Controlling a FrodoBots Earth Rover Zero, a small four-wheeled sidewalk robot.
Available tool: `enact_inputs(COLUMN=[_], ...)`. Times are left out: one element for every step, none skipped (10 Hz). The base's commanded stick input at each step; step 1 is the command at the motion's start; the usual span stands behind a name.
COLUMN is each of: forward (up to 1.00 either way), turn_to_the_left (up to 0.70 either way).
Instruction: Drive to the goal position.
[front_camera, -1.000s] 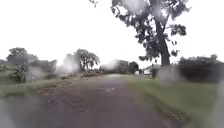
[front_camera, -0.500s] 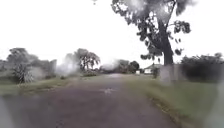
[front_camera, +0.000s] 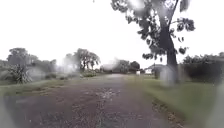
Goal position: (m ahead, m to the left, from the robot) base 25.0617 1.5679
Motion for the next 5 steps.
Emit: enact_inputs(forward=[0.85,0.85,0.85,0.85,0.85], turn_to_the_left=[0.00,0.00,0.00,0.00,0.00])
